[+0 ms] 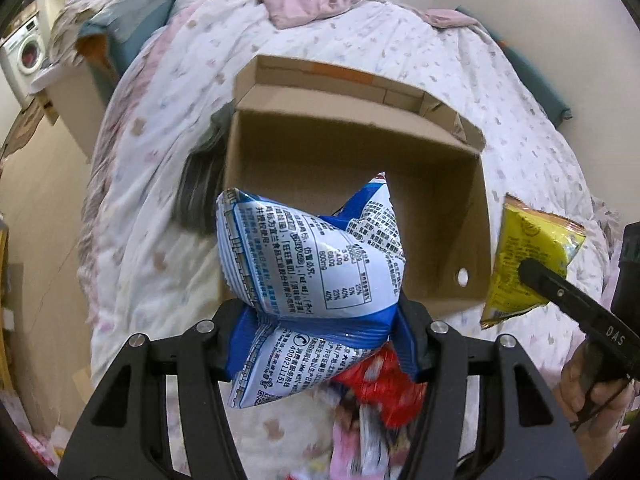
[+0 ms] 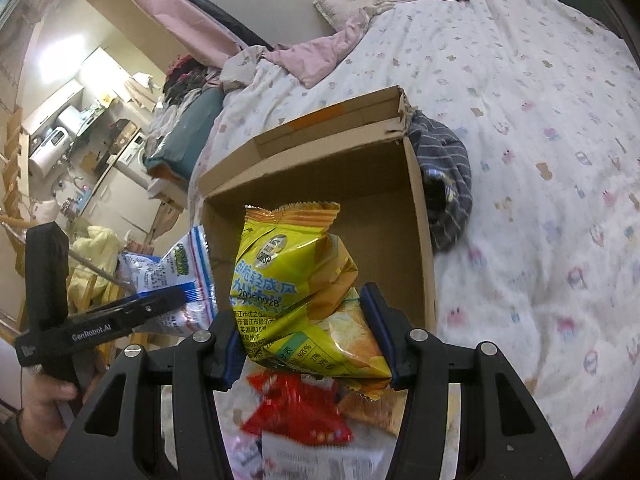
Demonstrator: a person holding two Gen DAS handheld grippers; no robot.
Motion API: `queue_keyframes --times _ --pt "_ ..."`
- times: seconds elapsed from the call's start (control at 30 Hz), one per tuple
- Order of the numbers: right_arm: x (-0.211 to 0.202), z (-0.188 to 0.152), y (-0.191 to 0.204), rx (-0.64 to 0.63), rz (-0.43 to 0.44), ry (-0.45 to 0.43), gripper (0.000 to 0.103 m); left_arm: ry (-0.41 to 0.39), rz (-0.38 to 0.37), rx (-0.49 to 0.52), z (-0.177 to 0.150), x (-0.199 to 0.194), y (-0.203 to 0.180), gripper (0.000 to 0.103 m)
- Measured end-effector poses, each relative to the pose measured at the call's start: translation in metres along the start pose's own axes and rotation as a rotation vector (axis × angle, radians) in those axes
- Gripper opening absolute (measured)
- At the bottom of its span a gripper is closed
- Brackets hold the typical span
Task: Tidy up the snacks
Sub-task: 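Carry both bags over the box and open both grippers to drop them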
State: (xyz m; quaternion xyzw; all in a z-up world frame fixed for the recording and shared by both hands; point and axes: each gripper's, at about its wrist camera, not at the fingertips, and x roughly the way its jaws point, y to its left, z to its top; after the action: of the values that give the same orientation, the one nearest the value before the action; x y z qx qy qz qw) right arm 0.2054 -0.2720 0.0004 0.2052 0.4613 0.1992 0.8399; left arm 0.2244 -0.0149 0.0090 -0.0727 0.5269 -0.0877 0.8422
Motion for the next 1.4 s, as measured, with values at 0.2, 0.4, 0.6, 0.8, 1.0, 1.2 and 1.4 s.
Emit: queue_keyframes --times 0.2,0.4,0.6,0.8,1.0,1.2,1.4 --pt "0.029 0.015 -0.001 -0.043 -0.1 0.013 0.054 -0.054 0.035 0.027 0.013 0.026 -0.006 0.055" --pt "0.046 0.014 -0.013 -0.017 -0.08 0.015 0.054 -0.108 0.073 0.155 0.016 0.042 -0.024 0.055" --pt "0.06 0.009 -0.009 -0.058 -0.116 0.047 0.055 -0.074 0.061 0.137 0.018 0.055 -0.019 0.055" --pt "0.072 0.007 -0.008 -0.058 -0.109 0.084 0.055 -0.065 0.071 0.128 0.016 0.058 -0.016 0.056" --pt "0.076 0.007 -0.01 -0.047 -0.105 0.096 0.056 -0.061 0.087 0.142 0.014 0.058 -0.018 0.057" --pt "0.077 0.008 -0.01 -0.037 -0.098 0.098 0.057 -0.083 0.091 0.134 0.014 0.053 -0.017 0.086" --pt "0.073 0.007 -0.014 -0.021 -0.076 0.08 0.057 -0.104 0.088 0.131 0.016 0.044 -0.017 0.087"
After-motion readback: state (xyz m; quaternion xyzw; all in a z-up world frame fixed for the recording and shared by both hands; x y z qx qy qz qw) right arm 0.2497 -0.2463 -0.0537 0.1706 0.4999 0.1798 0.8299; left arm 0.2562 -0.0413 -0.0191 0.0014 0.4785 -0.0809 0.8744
